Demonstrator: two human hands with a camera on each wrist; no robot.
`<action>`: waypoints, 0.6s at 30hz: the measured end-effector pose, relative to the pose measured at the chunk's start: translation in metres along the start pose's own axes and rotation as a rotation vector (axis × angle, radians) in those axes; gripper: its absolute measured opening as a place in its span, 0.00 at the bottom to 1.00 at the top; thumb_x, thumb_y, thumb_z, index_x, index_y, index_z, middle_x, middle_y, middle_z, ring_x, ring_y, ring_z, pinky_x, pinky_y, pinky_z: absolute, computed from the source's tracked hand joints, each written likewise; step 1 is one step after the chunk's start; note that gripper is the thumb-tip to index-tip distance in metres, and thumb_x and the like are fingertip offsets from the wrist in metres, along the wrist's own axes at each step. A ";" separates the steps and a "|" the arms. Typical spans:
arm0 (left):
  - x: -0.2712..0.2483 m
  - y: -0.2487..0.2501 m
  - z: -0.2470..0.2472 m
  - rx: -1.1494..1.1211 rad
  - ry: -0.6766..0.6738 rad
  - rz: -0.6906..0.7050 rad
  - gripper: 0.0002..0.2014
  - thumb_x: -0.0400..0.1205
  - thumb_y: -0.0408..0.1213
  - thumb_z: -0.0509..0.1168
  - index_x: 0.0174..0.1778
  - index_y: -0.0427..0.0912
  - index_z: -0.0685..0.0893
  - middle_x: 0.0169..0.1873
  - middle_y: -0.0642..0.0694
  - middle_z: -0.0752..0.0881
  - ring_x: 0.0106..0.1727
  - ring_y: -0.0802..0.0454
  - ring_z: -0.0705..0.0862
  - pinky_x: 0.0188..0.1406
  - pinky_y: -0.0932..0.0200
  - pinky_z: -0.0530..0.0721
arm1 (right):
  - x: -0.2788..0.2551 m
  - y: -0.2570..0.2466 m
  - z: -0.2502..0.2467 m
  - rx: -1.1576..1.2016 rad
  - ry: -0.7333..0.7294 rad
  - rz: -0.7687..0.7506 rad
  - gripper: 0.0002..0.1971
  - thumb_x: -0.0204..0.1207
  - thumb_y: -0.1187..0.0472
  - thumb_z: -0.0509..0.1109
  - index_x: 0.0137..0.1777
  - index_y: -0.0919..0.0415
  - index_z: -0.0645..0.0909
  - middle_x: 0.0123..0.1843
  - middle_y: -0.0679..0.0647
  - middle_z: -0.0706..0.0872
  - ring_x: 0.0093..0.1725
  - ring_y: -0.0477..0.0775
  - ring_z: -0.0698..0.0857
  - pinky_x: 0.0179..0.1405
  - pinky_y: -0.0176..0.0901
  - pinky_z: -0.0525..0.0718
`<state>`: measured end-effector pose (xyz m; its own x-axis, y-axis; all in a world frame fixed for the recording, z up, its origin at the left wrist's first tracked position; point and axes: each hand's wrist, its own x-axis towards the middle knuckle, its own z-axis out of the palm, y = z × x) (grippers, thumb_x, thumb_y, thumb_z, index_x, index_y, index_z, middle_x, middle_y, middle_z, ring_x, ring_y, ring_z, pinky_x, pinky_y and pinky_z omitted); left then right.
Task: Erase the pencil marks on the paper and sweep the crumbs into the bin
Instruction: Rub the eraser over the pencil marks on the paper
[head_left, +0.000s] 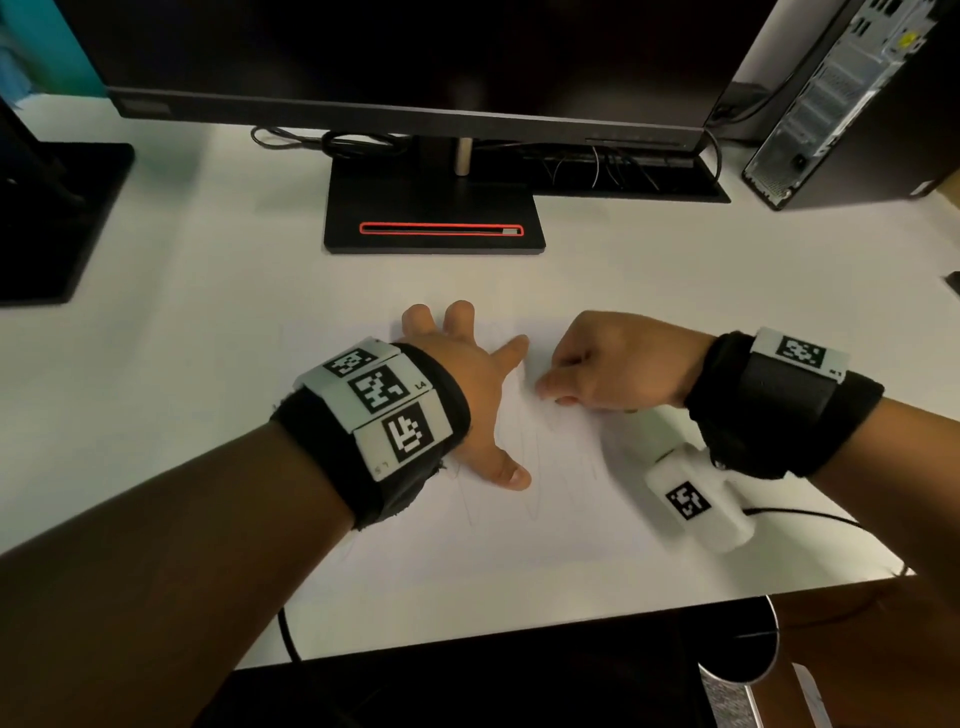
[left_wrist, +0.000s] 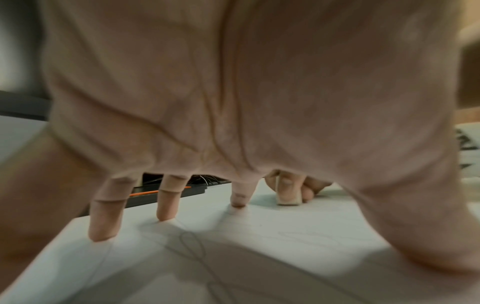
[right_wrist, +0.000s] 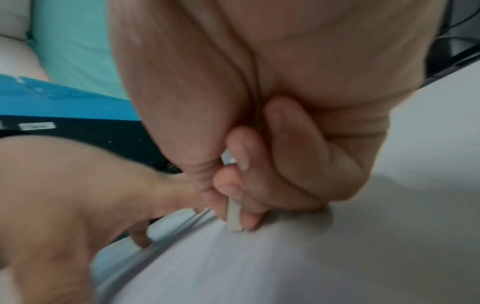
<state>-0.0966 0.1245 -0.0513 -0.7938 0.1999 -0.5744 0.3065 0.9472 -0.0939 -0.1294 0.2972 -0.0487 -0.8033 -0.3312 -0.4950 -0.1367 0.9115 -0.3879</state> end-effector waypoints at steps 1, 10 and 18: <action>0.000 0.000 0.000 0.001 0.000 0.000 0.64 0.60 0.80 0.67 0.84 0.65 0.36 0.77 0.39 0.52 0.75 0.29 0.56 0.64 0.35 0.78 | 0.000 0.003 -0.003 0.022 0.020 0.024 0.19 0.81 0.52 0.71 0.31 0.62 0.83 0.22 0.50 0.78 0.23 0.52 0.73 0.25 0.38 0.74; -0.001 0.001 0.000 0.013 0.012 -0.001 0.64 0.60 0.80 0.67 0.84 0.64 0.37 0.77 0.38 0.52 0.75 0.28 0.57 0.65 0.34 0.77 | -0.002 0.008 -0.005 0.035 0.057 0.044 0.20 0.81 0.53 0.71 0.32 0.67 0.82 0.21 0.50 0.78 0.19 0.49 0.72 0.22 0.36 0.73; -0.003 0.002 -0.001 0.024 0.016 -0.007 0.64 0.61 0.80 0.67 0.85 0.63 0.37 0.77 0.39 0.53 0.75 0.30 0.57 0.63 0.37 0.76 | -0.005 0.008 -0.004 -0.017 0.045 0.016 0.20 0.80 0.53 0.71 0.27 0.60 0.76 0.23 0.52 0.75 0.25 0.52 0.71 0.29 0.42 0.74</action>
<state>-0.0944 0.1266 -0.0491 -0.8044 0.1974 -0.5604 0.3130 0.9425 -0.1173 -0.1291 0.3073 -0.0467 -0.8309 -0.3056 -0.4651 -0.1330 0.9206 -0.3672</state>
